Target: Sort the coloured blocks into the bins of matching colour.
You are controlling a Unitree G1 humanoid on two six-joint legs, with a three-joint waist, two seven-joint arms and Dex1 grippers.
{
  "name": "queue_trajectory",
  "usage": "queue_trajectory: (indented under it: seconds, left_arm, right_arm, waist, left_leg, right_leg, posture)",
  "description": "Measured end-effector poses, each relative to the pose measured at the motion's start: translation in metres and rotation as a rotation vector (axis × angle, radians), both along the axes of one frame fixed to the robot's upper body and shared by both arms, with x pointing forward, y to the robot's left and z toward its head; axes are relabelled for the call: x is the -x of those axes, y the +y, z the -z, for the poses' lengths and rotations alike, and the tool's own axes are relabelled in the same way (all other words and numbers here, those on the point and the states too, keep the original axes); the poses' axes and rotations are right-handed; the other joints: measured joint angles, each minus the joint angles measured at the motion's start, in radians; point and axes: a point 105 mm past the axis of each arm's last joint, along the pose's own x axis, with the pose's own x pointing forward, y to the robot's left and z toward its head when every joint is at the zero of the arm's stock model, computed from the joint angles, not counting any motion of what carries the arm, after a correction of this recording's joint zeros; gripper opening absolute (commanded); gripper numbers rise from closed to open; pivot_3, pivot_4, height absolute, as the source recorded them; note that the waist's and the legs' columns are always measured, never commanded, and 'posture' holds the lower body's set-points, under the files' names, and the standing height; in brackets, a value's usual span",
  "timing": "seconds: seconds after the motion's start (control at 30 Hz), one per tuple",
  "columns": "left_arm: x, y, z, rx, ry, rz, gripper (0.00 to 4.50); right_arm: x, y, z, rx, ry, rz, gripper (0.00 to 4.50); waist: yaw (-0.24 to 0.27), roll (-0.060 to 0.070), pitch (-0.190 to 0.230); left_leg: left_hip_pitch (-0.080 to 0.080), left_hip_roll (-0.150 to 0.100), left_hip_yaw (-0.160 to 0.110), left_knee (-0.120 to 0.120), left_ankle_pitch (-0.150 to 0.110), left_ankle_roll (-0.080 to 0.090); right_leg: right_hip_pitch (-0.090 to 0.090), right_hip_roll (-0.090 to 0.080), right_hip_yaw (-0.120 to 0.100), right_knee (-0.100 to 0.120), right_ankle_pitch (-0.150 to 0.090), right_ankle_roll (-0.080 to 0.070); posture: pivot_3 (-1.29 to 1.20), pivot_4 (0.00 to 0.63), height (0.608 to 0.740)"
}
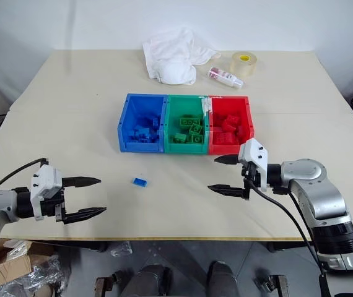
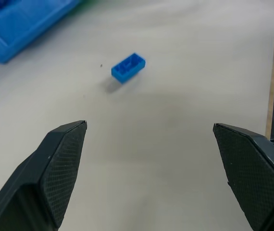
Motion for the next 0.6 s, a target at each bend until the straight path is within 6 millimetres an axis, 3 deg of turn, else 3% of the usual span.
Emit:
queue_trajectory:
  seconds: [0.13,0.27,0.4,0.6]
  left_arm:
    - [-0.014,-0.022,0.001,0.012,-0.057,0.039,4.47]
    - [-0.027,-0.043,0.018,0.014,-0.059,0.097,4.30]
    - [-0.035,-0.053,0.036,-0.024,-0.035,0.128,3.24]
    - [-0.048,-0.054,0.038,-0.007,-0.026,0.128,1.33]
  right_arm:
    - [0.001,0.001,0.000,-0.001,0.003,-0.014,4.50]
    - [0.003,0.001,0.001,0.000,0.005,-0.012,4.50]
    - [0.007,0.001,0.002,0.001,0.000,-0.009,4.50]
    - [0.008,-0.001,0.002,-0.001,-0.004,0.021,4.50]
  waist:
    - [0.000,0.000,0.000]
    - [0.000,0.000,0.000]
    - [-0.001,0.000,0.000]
    - [0.000,0.000,0.000]
  left_leg:
    - [0.000,-0.001,0.001,0.000,0.000,0.000]
    - [0.001,-0.001,0.002,0.000,0.000,0.000]
    - [0.001,-0.001,0.003,0.000,0.000,0.000]
    - [0.001,-0.001,0.003,0.000,0.000,0.000]
  right_leg:
    - [-0.001,0.000,0.000,0.001,0.000,0.000]
    - [0.000,0.000,0.000,0.001,0.000,0.000]
    - [-0.001,0.001,0.000,0.001,0.000,0.000]
    - [-0.001,0.000,0.000,0.001,0.000,0.000]
  posture:
    - [0.00,0.150,0.740]
    - [0.00,0.150,0.740]
    - [0.00,0.150,0.740]
    - [0.00,0.150,0.740]
